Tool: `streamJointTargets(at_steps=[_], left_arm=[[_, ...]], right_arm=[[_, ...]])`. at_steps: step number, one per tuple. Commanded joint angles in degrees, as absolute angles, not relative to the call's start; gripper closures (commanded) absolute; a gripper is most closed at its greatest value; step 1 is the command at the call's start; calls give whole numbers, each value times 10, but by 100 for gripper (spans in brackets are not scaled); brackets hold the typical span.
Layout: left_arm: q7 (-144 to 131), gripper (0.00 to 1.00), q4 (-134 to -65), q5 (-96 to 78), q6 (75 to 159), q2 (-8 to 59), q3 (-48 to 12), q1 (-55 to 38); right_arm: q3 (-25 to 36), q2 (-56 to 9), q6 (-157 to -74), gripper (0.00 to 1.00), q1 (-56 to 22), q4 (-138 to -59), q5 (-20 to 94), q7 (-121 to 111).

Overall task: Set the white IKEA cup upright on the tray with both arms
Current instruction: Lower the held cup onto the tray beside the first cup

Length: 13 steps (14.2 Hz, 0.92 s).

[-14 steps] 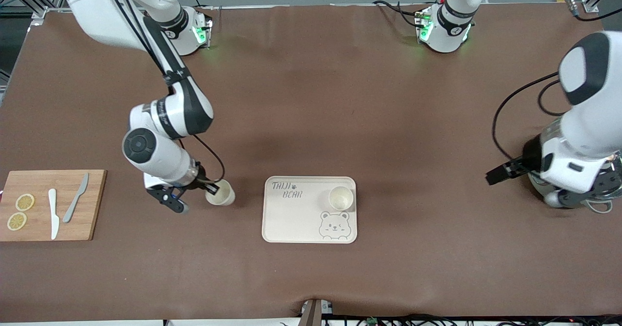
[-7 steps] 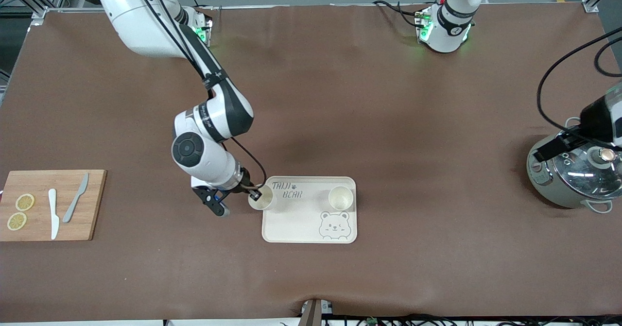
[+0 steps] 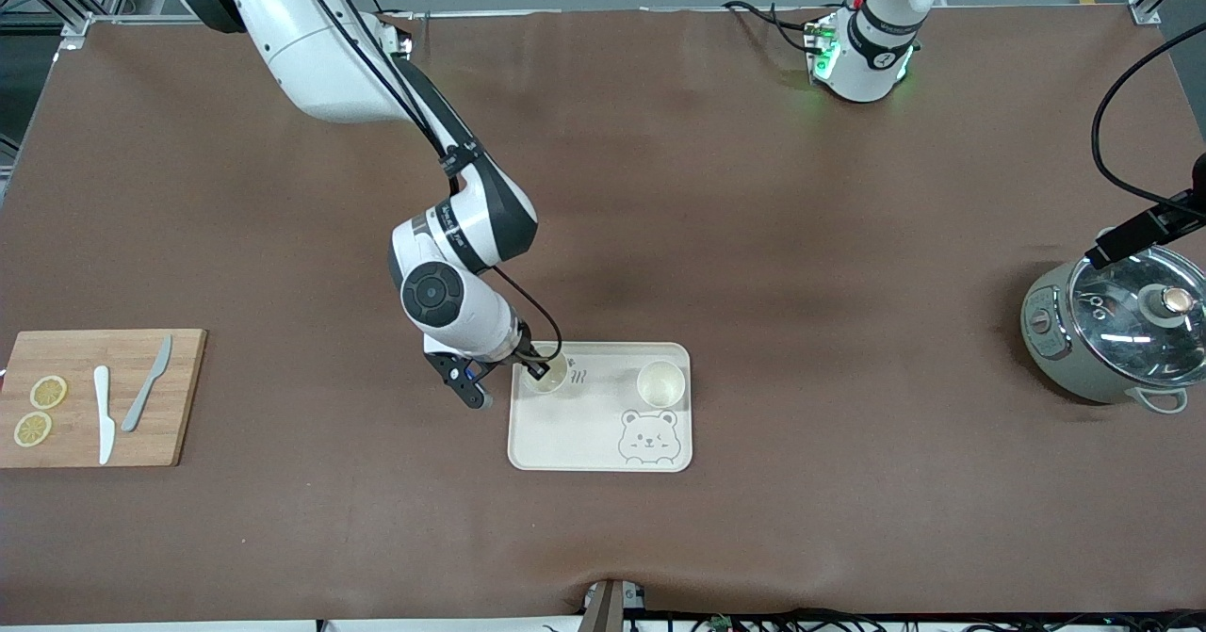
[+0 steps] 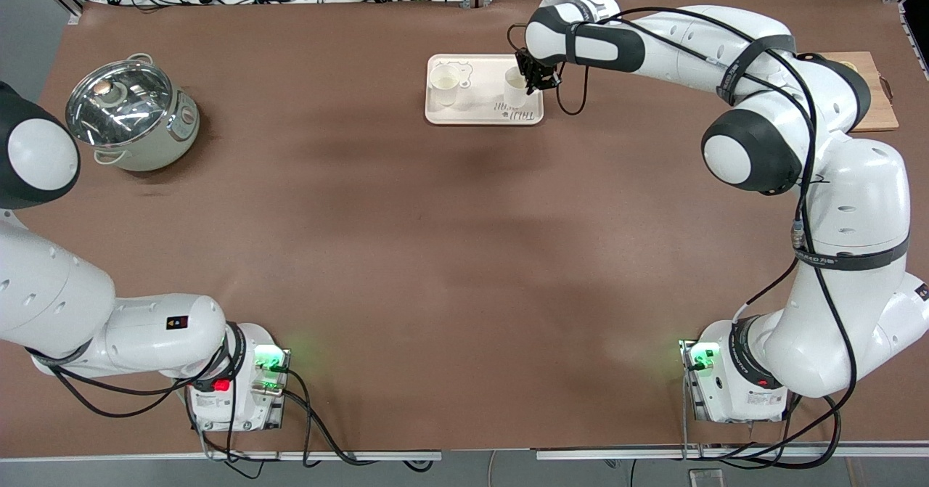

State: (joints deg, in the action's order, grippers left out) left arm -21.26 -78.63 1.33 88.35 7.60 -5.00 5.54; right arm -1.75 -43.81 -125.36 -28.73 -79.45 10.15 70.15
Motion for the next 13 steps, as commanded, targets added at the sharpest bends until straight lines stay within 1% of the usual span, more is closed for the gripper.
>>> streamJointTargets(at_steps=[1,6,7,8,9,10,12,13], left_arm=[[-190,0,-799,26,872,49,-54,57],[-137,0,-798,25,844,35,-52,55],[-138,0,-798,25,844,33,-52,57],[-136,0,-801,25,841,23,-52,55],[-131,0,-803,25,833,12,-48,48],[-119,0,-803,25,825,6,-35,36],[-95,0,-821,21,823,-10,-8,8],[-95,0,-831,19,824,-19,-8,5]], right_arm=[[-11,-457,-1244,100,-289,-774,105,709],[-11,-459,-1244,100,-288,-775,102,709],[-11,-459,-1244,74,-287,-775,101,709],[-11,-459,-1244,51,-287,-775,101,709],[-11,-458,-1242,22,-287,-775,100,708],[-9,-456,-1242,0,-289,-775,91,706],[-12,-454,-1240,0,-295,-773,8,703],[-13,-449,-1238,0,-298,-771,-11,703]])
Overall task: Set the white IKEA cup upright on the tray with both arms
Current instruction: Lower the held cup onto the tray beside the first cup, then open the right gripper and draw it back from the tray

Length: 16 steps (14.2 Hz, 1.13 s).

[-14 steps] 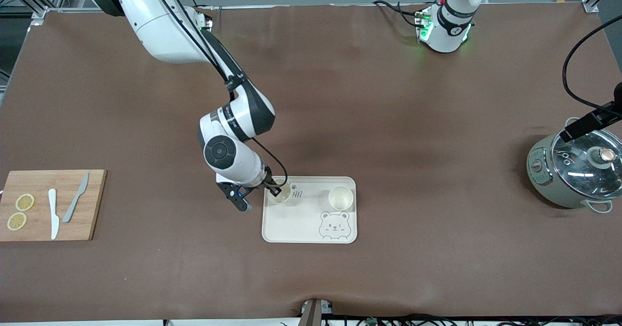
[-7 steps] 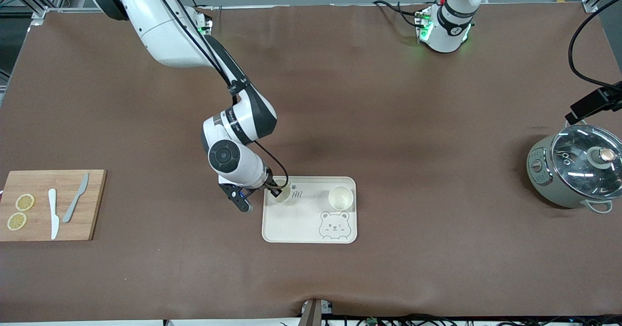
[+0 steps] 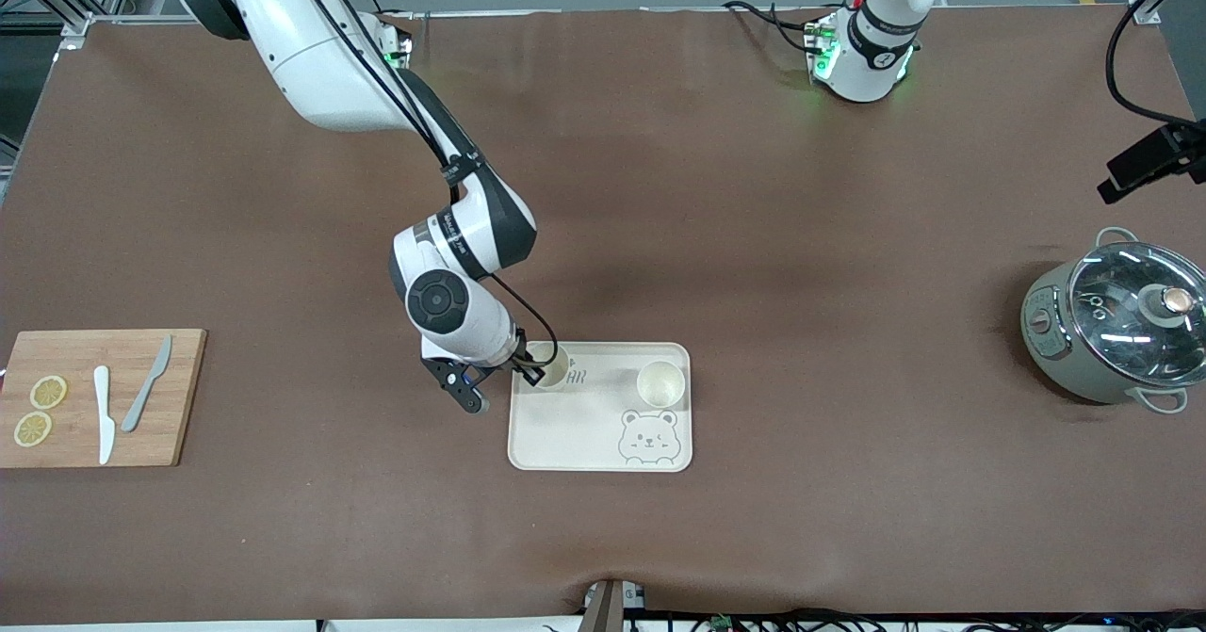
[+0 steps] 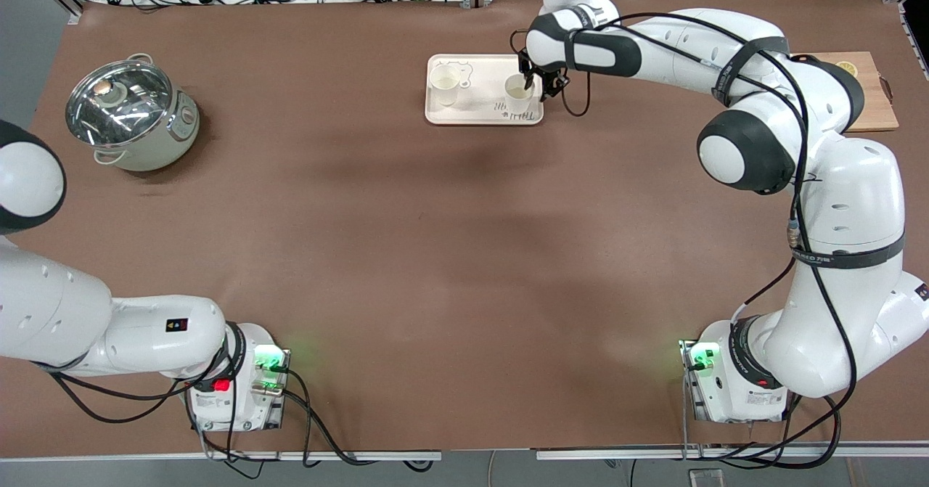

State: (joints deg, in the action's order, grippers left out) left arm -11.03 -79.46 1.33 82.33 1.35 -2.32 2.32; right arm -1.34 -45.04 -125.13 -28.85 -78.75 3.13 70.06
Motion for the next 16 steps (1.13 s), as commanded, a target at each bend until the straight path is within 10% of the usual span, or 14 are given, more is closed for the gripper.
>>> streamJointTargets(at_steps=[1,16], left_arm=[[-95,0,-843,19,824,-27,-7,0],[-94,0,-889,17,835,-60,-17,2]], right_arm=[[-13,-445,-1225,0,-294,-768,-11,703],[-11,-313,-886,0,-189,-654,-18,649]])
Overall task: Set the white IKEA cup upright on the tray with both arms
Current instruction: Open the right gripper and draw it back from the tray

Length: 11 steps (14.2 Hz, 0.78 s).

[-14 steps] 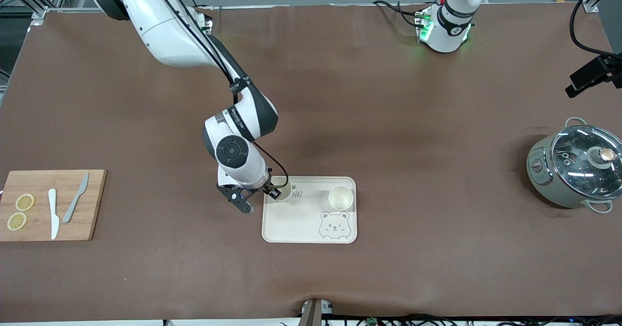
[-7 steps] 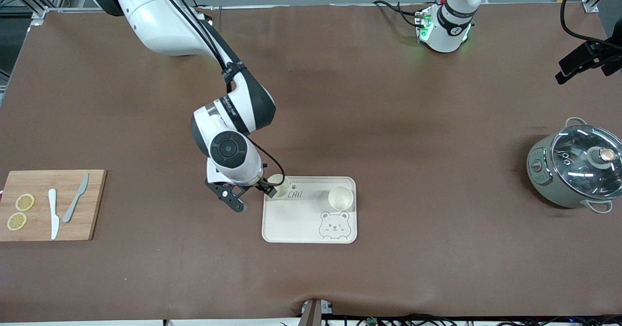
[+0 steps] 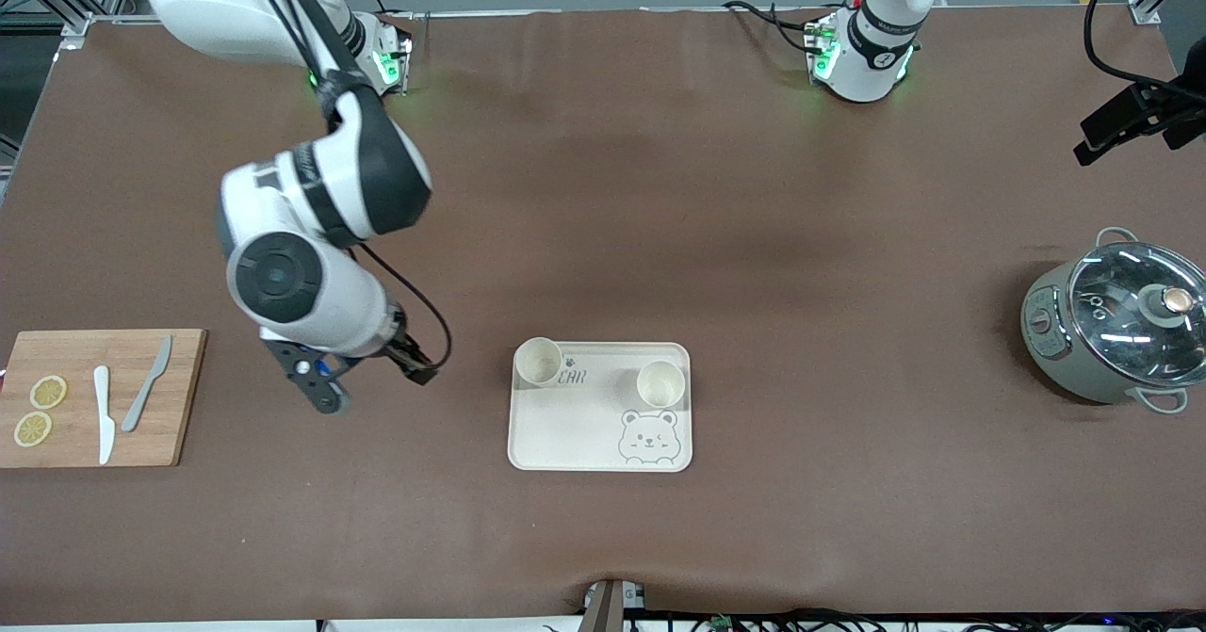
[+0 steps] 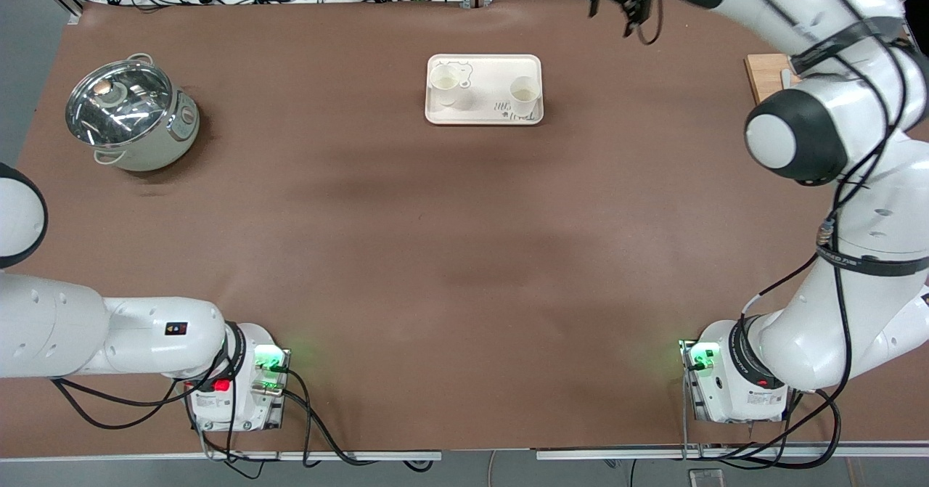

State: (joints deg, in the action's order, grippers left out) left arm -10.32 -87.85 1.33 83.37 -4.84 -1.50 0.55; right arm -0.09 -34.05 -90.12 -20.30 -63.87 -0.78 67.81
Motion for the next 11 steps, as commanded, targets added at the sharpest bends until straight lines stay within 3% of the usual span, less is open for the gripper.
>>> streamJointTargets(at_steps=[1,8,11], left_arm=[[-94,0,-891,18,835,-59,-17,1],[-94,0,-904,17,834,-58,-39,0],[-93,0,-904,17,825,-62,-39,1]], right_arm=[[-11,-298,-877,0,-178,-661,-18,617],[-11,-193,-831,0,-103,-729,-11,353],[-10,-133,-838,0,-66,-796,-17,224]])
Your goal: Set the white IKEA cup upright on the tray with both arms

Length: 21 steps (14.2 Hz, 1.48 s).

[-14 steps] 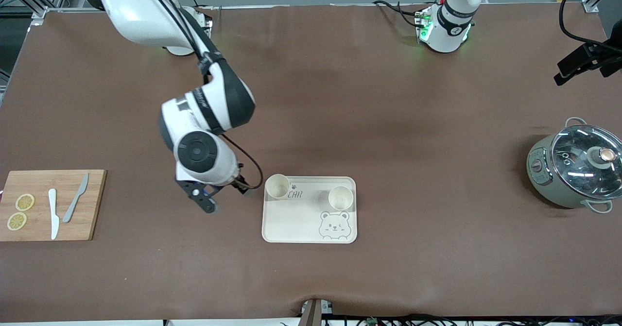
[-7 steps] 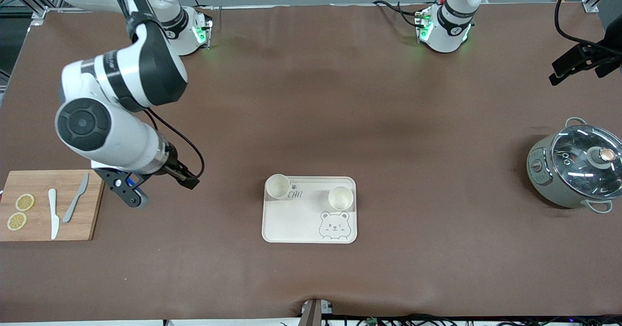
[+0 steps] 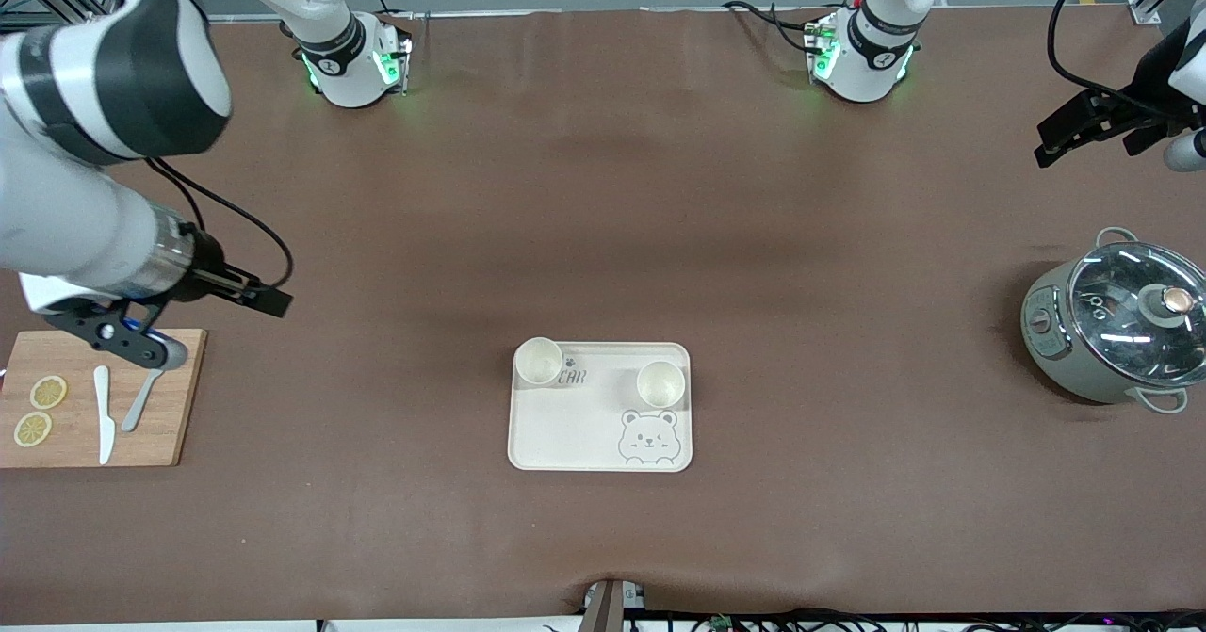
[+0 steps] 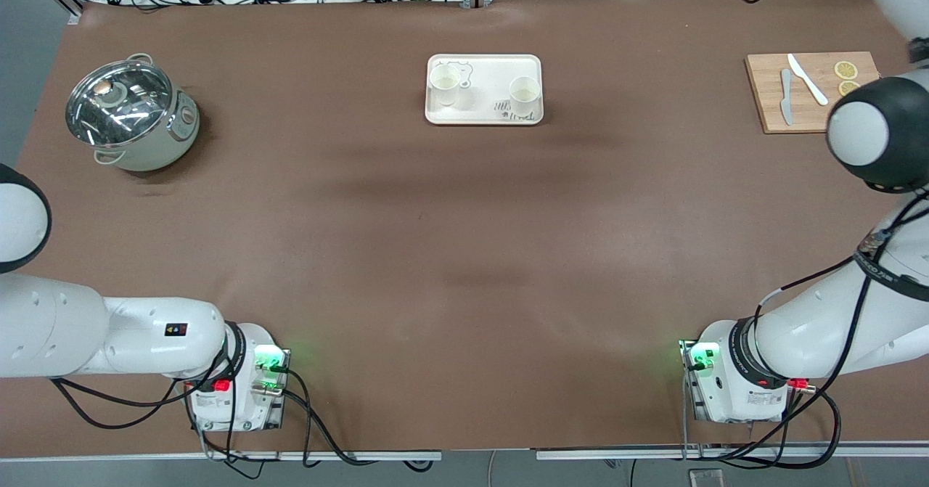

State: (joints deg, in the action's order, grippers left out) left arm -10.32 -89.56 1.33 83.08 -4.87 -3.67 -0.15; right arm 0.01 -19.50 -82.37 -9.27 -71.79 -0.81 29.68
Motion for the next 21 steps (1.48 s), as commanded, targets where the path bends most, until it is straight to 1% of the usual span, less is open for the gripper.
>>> streamJointTargets(at_steps=[1,4,7,10,13,14,17,21], left_arm=[[-93,0,-903,17,824,-62,-39,0],[-93,0,-902,17,825,-62,-41,0],[-93,0,-897,17,825,-62,-43,-1],[-93,0,-896,17,824,-62,-50,0],[-93,0,-896,18,825,-60,-50,0],[-93,0,-896,18,825,-56,-51,-1],[-93,0,-896,18,830,-48,-51,-2],[-93,0,-896,18,833,-40,-54,-3]], right_arm=[[-11,-112,-843,0,-44,-819,-17,168],[-11,-65,-851,0,10,-862,-11,32],[-11,-44,-841,0,54,-864,-8,-88],[-11,-29,-819,0,99,-858,38,-94],[-15,-33,-810,0,94,-796,41,-76],[-15,-33,-794,0,84,-789,33,-37],[-15,-25,-774,0,38,-789,-18,-12],[-11,-15,-753,0,65,-795,-11,-23]])
